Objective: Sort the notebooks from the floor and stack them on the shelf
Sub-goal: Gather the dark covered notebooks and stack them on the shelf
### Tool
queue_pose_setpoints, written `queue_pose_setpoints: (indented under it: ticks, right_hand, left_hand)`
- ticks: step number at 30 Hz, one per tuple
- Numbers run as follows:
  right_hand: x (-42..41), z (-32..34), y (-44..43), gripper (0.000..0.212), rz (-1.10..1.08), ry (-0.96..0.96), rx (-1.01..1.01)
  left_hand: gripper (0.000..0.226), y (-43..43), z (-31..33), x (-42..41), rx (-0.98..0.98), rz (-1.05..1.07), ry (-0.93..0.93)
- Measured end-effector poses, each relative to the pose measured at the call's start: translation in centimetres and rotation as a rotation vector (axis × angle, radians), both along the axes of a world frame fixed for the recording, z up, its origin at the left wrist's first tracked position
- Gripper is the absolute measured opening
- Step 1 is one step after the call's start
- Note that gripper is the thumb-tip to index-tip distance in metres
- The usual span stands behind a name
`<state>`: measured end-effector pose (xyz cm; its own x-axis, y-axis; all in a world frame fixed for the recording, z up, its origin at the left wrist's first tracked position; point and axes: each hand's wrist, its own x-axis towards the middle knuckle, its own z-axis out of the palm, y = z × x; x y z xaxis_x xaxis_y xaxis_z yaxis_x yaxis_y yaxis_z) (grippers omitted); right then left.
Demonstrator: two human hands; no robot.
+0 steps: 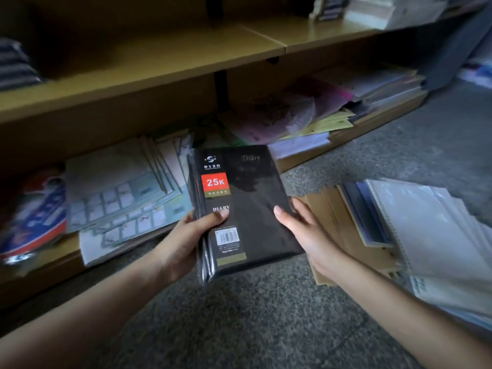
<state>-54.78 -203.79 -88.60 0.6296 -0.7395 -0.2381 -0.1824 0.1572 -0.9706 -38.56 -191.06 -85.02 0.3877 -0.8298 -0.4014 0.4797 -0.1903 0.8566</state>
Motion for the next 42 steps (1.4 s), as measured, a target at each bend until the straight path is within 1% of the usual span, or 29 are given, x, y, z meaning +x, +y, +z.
queue_pose_setpoints:
  ticks: [1, 2, 3, 4, 5, 7, 8, 9, 10, 12, 14, 16, 17, 19, 22, 24, 26, 27, 29, 30, 32, 33, 34, 36, 37, 38, 40, 41, 42]
  right_hand:
    - [0.4, 0.4, 0.3, 0.060, 0.019, -0.025, 0.006]
    - [0.8, 1.1, 0.7, 0.077, 0.048, -0.074, 0.027]
    - [1.2, 1.6, 0.9, 0.083, 0.080, -0.130, 0.048]
    - [1.6, 2.4, 1.2, 0.083, 0.112, -0.171, 0.065]
    - [2.0, 3.2, 1.5, 0.076, 0.144, -0.201, 0.059]
    - [2.7, 5.0, 1.8, 0.050, 0.218, -0.260, 0.038]
    - [3.1, 6.1, 2.0, 0.042, 0.267, -0.297, 0.011]
    - [3.6, 7.2, 2.3, 0.041, 0.311, -0.343, -0.023]
    - [4.1, 8.4, 2.7, 0.045, 0.340, -0.394, -0.055]
    - [5.7, 10.8, 3.1, 0.060, 0.402, -0.491, -0.102]
    - [7.7, 12.9, 3.5, 0.057, 0.457, -0.570, -0.104]
    - [10.1, 14.5, 4.1, 0.049, 0.491, -0.616, 0.004]
    - [11.4, 15.3, 4.6, 0.046, 0.511, -0.627, 0.073]
    - [14.0, 16.6, 5.6, 0.045, 0.534, -0.633, 0.164]
    - [18.1, 18.5, 6.8, 0.054, 0.543, -0.616, 0.264]
    - [21.0, 19.0, 7.3, 0.064, 0.521, -0.575, 0.299]
    - [23.2, 19.5, 8.2, 0.070, 0.512, -0.520, 0.280]
    - [24.4, 19.5, 8.5, 0.072, 0.499, -0.493, 0.267]
    - [26.1, 19.9, 9.1, 0.072, 0.486, -0.464, 0.236]
    - [27.3, 19.9, 9.1, 0.069, 0.481, -0.458, 0.185]
    - [29.2, 20.4, 9.3, 0.067, 0.434, -0.378, -0.074]
    - [30.0, 20.4, 9.2, 0.086, 0.393, -0.330, -0.192]
    - [30.8, 20.2, 9.0, 0.094, 0.356, -0.283, -0.279]
    - [31.7, 20.1, 8.9, 0.078, 0.325, -0.281, -0.411]
    - [31.8, 20.0, 8.7, 0.072, 0.313, -0.287, -0.486]
    - [31.8, 19.6, 8.1, 0.069, 0.293, -0.300, -0.598]
    - [31.5, 18.8, 6.3, 0.071, 0.284, -0.252, -0.902]
    - [31.3, 18.4, 5.2, 0.072, 0.329, -0.175, -1.053]
    - [31.4, 17.9, 3.8, 0.069, 0.384, -0.048, -1.168]
  left_hand:
    - [0.029, 0.3, 1.0, 0.4, -0.018, 0.021, -0.030]
    - [0.029, 0.6, 1.9, 1.0, -0.036, 0.032, -0.057]
    - [0.032, 0.8, 2.9, 1.4, -0.051, 0.038, -0.082]
    - [0.034, 1.1, 4.0, 1.9, -0.071, 0.049, -0.107]
    - [0.035, 1.5, 5.2, 2.3, -0.096, 0.074, -0.123]
    - [0.034, 2.0, 7.6, 3.2, -0.175, 0.136, -0.153]
    - [0.035, 2.2, 8.8, 3.6, -0.216, 0.161, -0.172]
    - [0.035, 2.5, 10.0, 4.0, -0.259, 0.182, -0.189]
    - [0.032, 2.7, 11.1, 4.6, -0.300, 0.206, -0.210]
    - [0.027, 3.5, 13.3, 5.9, -0.357, 0.268, -0.264]
    - [0.025, 4.4, 15.6, 7.4, -0.386, 0.349, -0.358]
    - [0.019, 5.3, 17.5, 9.2, -0.414, 0.462, -0.486]
    - [0.020, 5.7, 18.5, 10.2, -0.410, 0.527, -0.547]
    - [0.029, 6.7, 19.7, 13.1, -0.358, 0.625, -0.642]
    - [0.045, 8.3, 20.6, 17.2, -0.256, 0.710, -0.657]
    - [0.045, 9.5, 20.9, 19.5, -0.219, 0.798, -0.668]
    - [0.035, 10.8, 20.7, 21.4, -0.156, 0.887, -0.731]
    - [0.032, 11.4, 20.5, 22.0, -0.091, 0.911, -0.799]
    - [0.046, 12.4, 19.7, 22.6, 0.087, 0.885, -1.052]
    - [0.050, 12.8, 19.3, 22.3, 0.154, 0.846, -1.203]
    - [0.054, 12.9, 18.6, 21.8, 0.205, 0.751, -1.468]
    - [0.059, 12.7, 18.2, 21.5, 0.242, 0.719, -1.588]
    - [0.063, 12.5, 18.1, 21.2, 0.311, 0.706, -1.726]
    - [0.061, 11.9, 17.6, 21.3, 0.445, 0.656, -1.997]
    - [0.058, 11.7, 17.5, 21.5, 0.475, 0.625, -2.063]
    - [0.055, 11.5, 17.5, 21.6, 0.485, 0.606, -2.075]
    - [0.047, 11.2, 17.2, 22.1, 0.466, 0.627, -2.051]
    - [0.044, 11.0, 17.0, 22.5, 0.463, 0.645, -2.053]
    - [0.042, 11.0, 17.0, 23.0, 0.466, 0.657, -2.055]
